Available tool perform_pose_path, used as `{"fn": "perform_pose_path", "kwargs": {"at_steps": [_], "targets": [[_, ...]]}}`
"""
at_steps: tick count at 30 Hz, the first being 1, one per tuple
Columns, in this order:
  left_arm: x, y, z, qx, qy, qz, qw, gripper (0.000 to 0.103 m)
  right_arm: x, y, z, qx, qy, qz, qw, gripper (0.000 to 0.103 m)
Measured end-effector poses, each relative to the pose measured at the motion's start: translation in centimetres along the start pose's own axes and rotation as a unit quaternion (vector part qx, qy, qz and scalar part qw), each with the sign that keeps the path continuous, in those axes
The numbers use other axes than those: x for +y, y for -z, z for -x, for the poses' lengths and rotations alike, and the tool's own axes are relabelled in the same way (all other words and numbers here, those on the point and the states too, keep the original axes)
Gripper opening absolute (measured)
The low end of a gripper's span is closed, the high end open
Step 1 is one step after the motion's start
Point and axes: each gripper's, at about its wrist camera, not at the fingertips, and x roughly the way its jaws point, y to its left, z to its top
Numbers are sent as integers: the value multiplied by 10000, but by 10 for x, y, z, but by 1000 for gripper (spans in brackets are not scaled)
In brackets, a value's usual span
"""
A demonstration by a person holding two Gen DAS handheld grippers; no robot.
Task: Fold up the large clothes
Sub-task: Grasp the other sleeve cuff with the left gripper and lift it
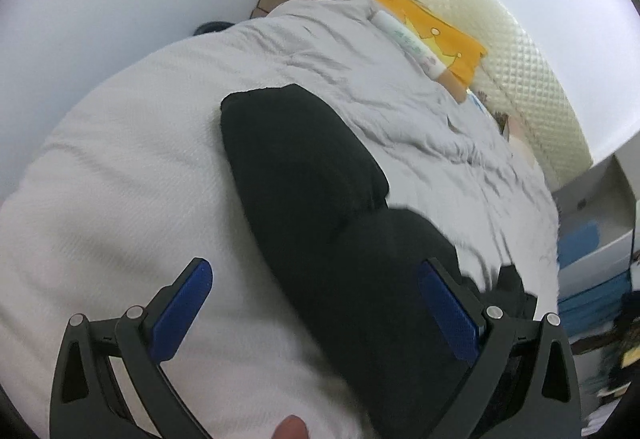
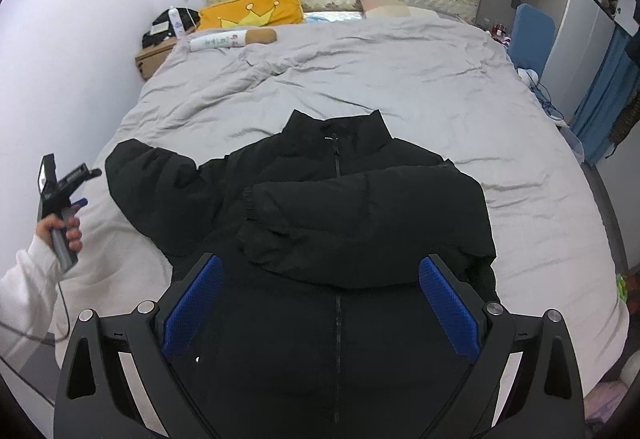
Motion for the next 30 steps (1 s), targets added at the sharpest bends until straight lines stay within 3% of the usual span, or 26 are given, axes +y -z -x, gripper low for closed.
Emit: {"fn": "perform_pose_path", "kwargs": {"at_steps": [8, 17, 21, 23, 25, 28, 30], "targets": [[25, -58, -81, 147, 81, 324, 9993, 102, -2, -7, -14, 114, 128, -183, 9997, 99], [63, -99, -137, 69, 361, 1295, 9909, 97, -14, -10, -22, 204, 313, -288, 9989, 99], [61, -101, -152, 184, 488, 1521, 9870, 81, -22, -12, -23, 215, 370, -369, 9984, 99], [52, -103, -158, 264, 423, 1413, 9887, 67, -23, -13, -22, 188, 376, -366, 9984, 99], [45, -100, -154, 276, 421, 1395, 9889, 41, -22, -13, -21, 171, 363, -353, 9986, 99], [38, -98, -141, 197, 411, 1422, 9888, 21, -24, -14, -17, 103, 318, -353, 9988, 99], [34, -95, -126, 120, 335, 1416, 9893, 15, -26, -13, -14, 58, 293, -357, 9989, 99]]}}
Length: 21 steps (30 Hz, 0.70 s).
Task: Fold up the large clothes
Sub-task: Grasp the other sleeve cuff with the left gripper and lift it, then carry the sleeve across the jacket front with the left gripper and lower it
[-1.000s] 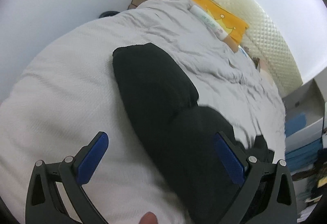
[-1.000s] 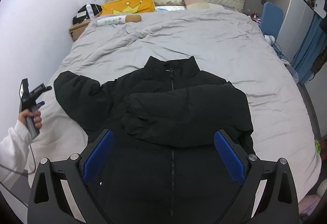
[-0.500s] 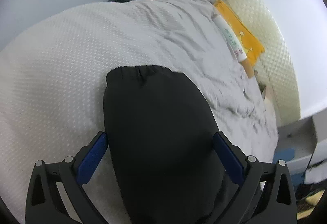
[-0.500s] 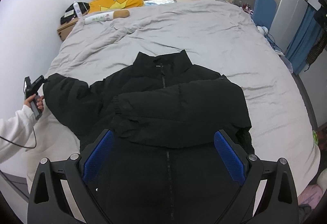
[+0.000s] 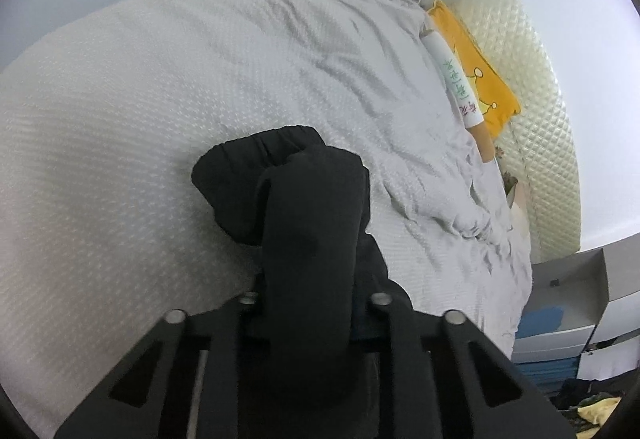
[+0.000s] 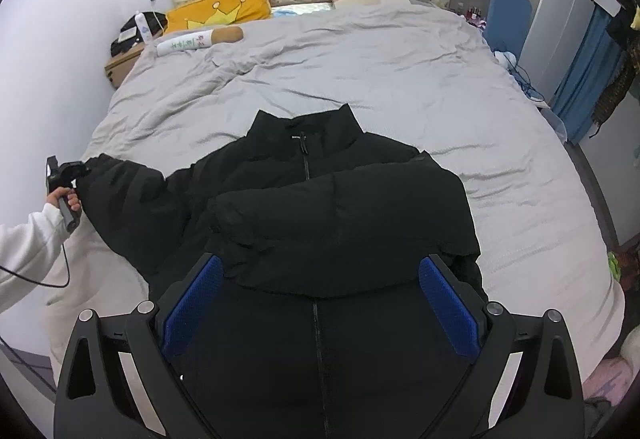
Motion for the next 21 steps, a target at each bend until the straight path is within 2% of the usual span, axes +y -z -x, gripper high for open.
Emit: {"fn": "perform_pose_path", "kwargs": {"at_steps": [3, 9, 14, 21], "targets": [[-3, 6, 29, -245, -80, 38, 9997, 10, -5, 3, 7, -76, -56, -15, 10000, 99], [2, 25, 103, -818, -383, 134, 9958, 7, -17, 15, 22, -170, -162, -77, 9997, 99], [15, 49, 164, -1049, -694, 90, 9920, 6, -28, 27, 32, -228, -224, -106, 9994, 99], [37, 101, 250, -1274, -1214, -102, 9843, 4, -44, 40, 45, -387, -339, -96, 9986, 99]]}}
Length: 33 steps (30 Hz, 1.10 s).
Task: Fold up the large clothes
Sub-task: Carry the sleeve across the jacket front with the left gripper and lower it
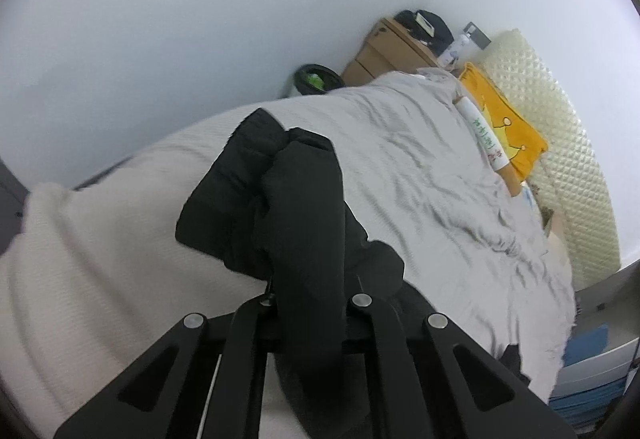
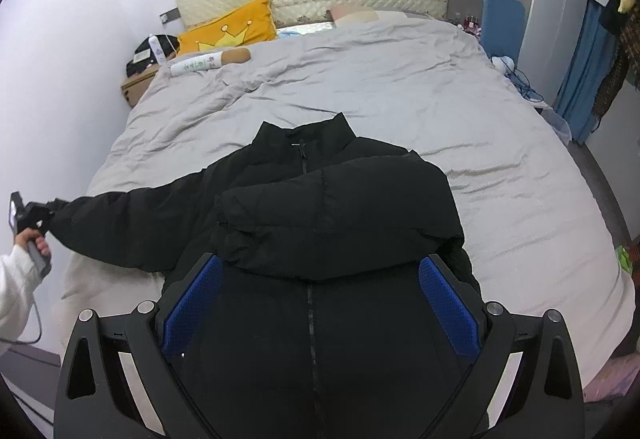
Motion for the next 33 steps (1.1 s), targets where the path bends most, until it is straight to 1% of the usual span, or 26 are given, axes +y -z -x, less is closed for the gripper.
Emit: {"fn": "perform_pose_path", "kwargs": {"at_steps": [2, 6, 9, 11, 14, 17, 19, 20, 21, 23, 28, 33], "targets": [[7, 11, 24, -76, -87, -152, 9998, 4, -7, 3, 3, -61, -56, -41, 10000, 99], [6, 33, 77, -254, -26, -403, 9989, 4, -19, 11, 8, -129, -168, -25, 9998, 99], [-11, 48, 116, -410, 31, -715, 9966, 4, -28, 14, 12, -187, -224, 7, 9996, 99], [-31, 58, 140, -479, 108, -1035, 9934, 4, -35, 15, 17, -233, -250, -22, 9994, 99], [-69, 75, 179, -600, 259, -1537, 9860, 4, -46, 16, 26, -348, -270, -28, 9990, 99], [-103, 90, 210, -753, 445, -1786, 9800, 4, -59, 16, 33, -428, -324, -86, 9985, 99], [-129, 101, 227, -845, 571, -1993, 9746, 4, -65, 16, 38, -484, -352, -95, 9982, 99], [-144, 107, 235, -887, 654, -2128, 9709, 4, -68, 15, 41, -516, -358, -75, 9980, 99], [-161, 116, 246, -952, 707, -2337, 9650, 4, -71, 15, 43, -545, -359, -52, 9979, 99], [-185, 130, 260, -1012, 809, -2574, 9576, 5, -77, 14, 48, -593, -381, -39, 9975, 99], [-244, 177, 291, -1030, 1138, -2941, 9434, 5, -100, 15, 55, -643, -435, -97, 9969, 99], [-302, 248, 308, -1028, 1265, -3361, 9276, 5, -128, 18, 56, -619, -454, -159, 9969, 99]]}}
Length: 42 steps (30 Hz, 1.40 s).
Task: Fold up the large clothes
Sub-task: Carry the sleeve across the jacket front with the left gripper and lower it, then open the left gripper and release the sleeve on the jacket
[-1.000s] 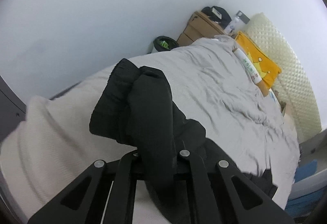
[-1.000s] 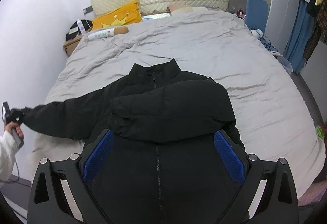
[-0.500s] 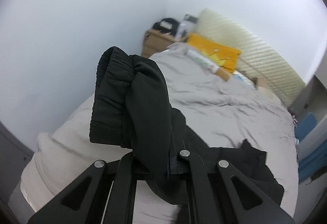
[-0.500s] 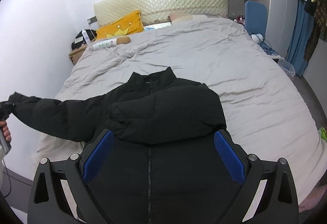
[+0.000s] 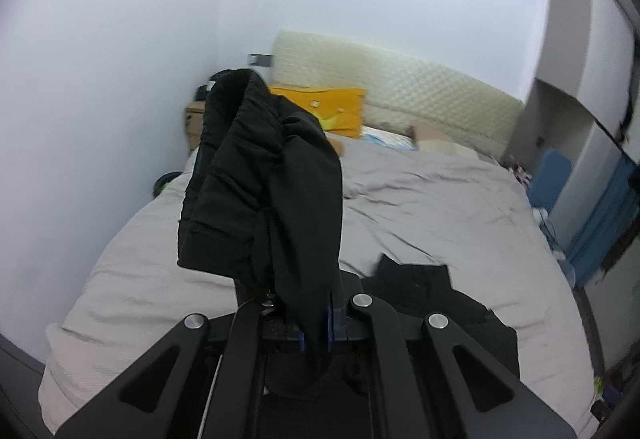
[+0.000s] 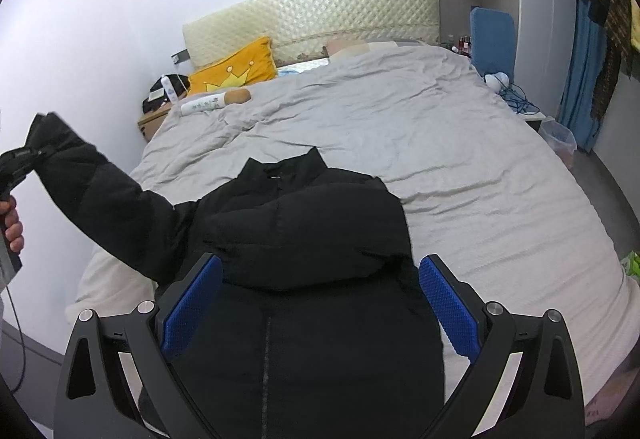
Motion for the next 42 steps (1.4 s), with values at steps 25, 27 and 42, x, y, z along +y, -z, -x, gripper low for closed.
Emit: {"fn": "perform_pose_path", "kwargs": {"at_steps": [25, 27, 42], "targets": [[-327, 173, -98, 1255, 922, -765, 9848, 6, -177, 9, -22, 426, 224, -35, 9988, 99], [-332, 176, -125, 1398, 942, -844, 9821, 6, -186, 12, -25, 464, 260, -97, 9985, 99], [-373, 246, -204, 2173, 843, -1244, 9645, 20, -205, 17, -41, 705, 246, -308, 9967, 99]]}}
